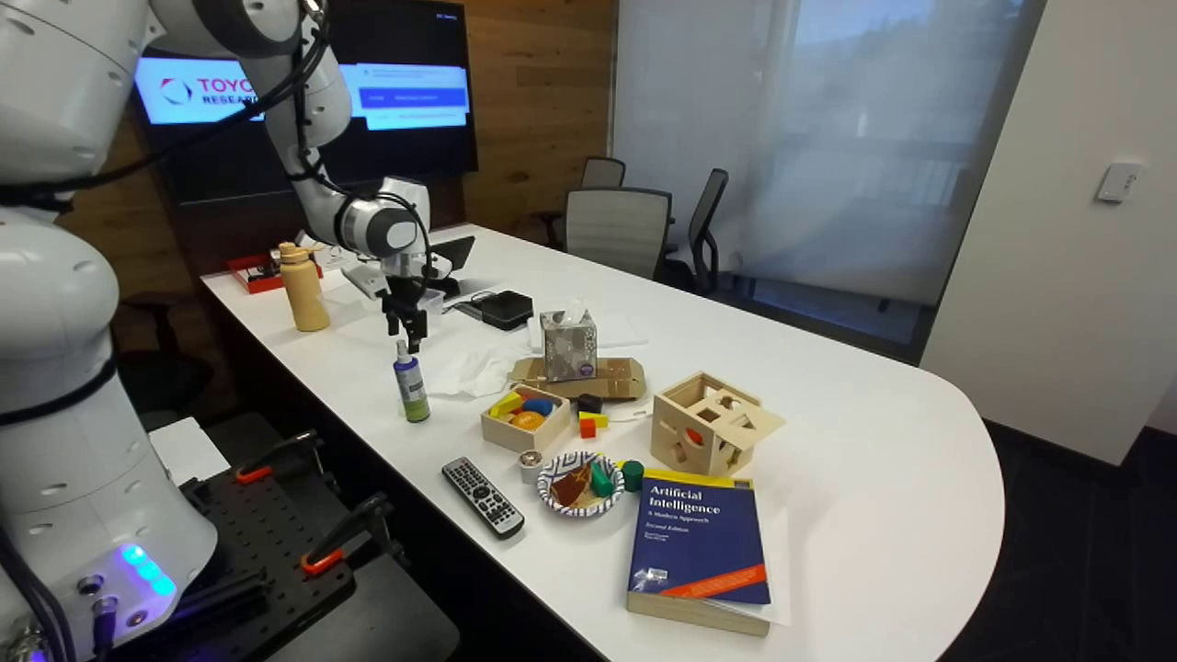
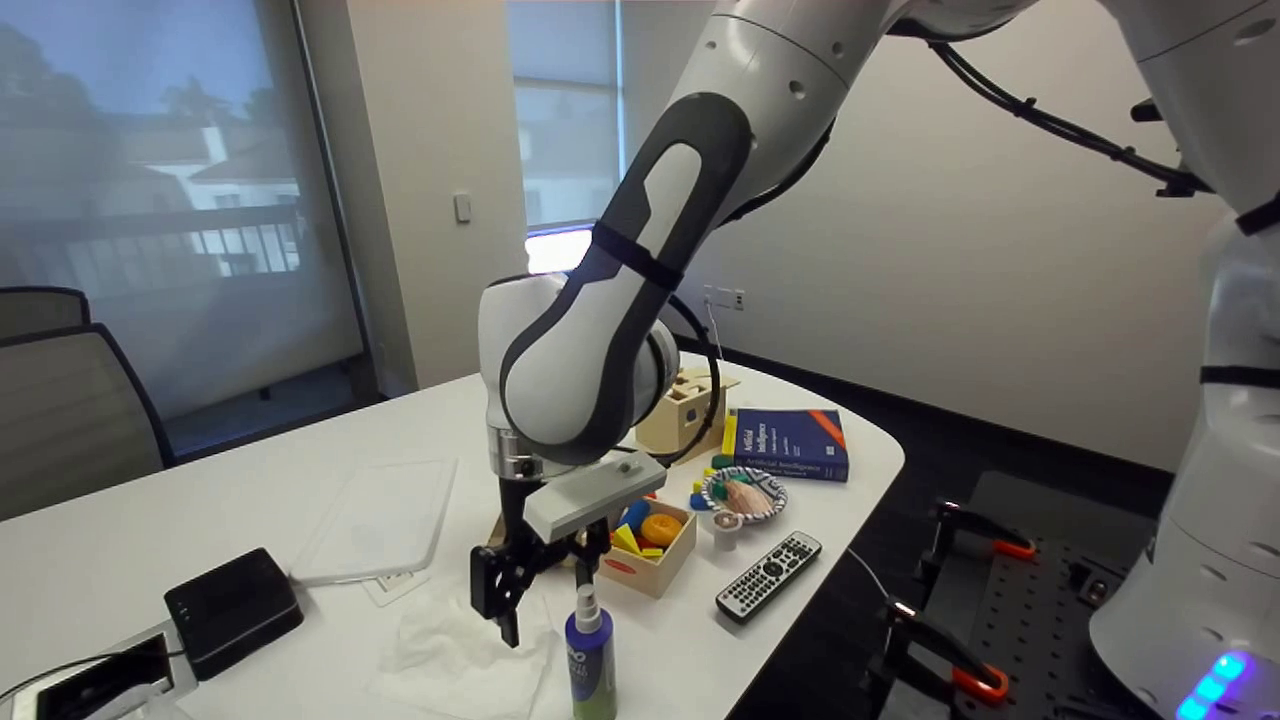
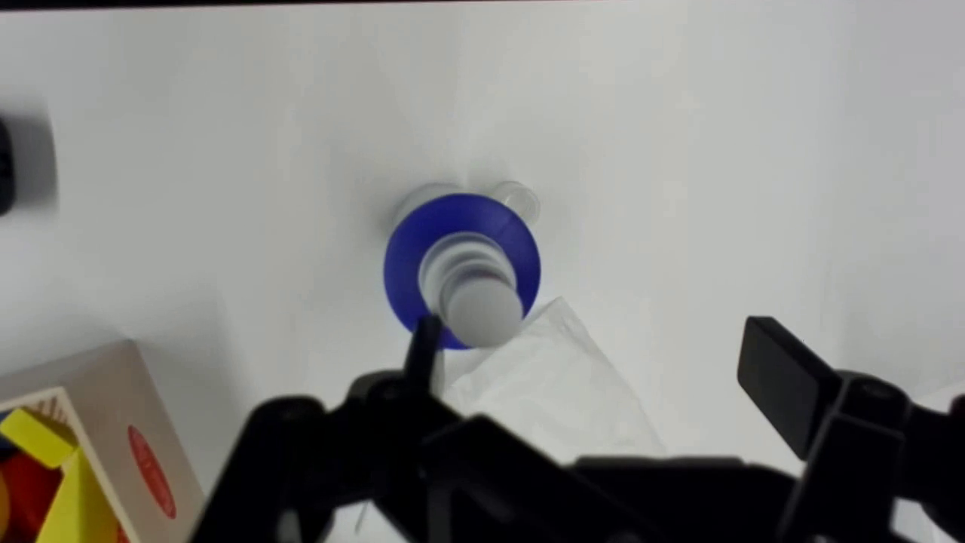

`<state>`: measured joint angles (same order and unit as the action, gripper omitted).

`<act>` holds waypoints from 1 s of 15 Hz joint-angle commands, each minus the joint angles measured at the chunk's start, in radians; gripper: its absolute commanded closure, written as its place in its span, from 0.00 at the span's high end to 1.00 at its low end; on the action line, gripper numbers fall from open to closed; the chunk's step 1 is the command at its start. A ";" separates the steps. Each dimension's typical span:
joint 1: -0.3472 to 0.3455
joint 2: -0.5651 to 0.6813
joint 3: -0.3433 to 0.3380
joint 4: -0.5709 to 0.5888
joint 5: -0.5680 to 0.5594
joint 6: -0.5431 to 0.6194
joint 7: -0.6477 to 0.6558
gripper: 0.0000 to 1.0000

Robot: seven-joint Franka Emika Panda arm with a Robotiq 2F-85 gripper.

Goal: Move the small bottle to the right

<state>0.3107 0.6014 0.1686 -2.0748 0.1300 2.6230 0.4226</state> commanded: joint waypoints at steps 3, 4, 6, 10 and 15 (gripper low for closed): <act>0.126 -0.049 -0.117 -0.053 -0.001 0.019 0.269 1.00; 0.142 -0.054 -0.139 -0.055 -0.012 0.008 0.318 1.00; 0.169 -0.065 -0.177 -0.064 -0.037 -0.017 0.409 1.00; 0.157 -0.068 -0.184 -0.064 -0.063 -0.080 0.496 1.00; 0.117 -0.072 -0.147 -0.060 -0.049 -0.133 0.481 1.00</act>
<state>0.4526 0.5738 -0.0015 -2.1072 0.0836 2.5322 0.8836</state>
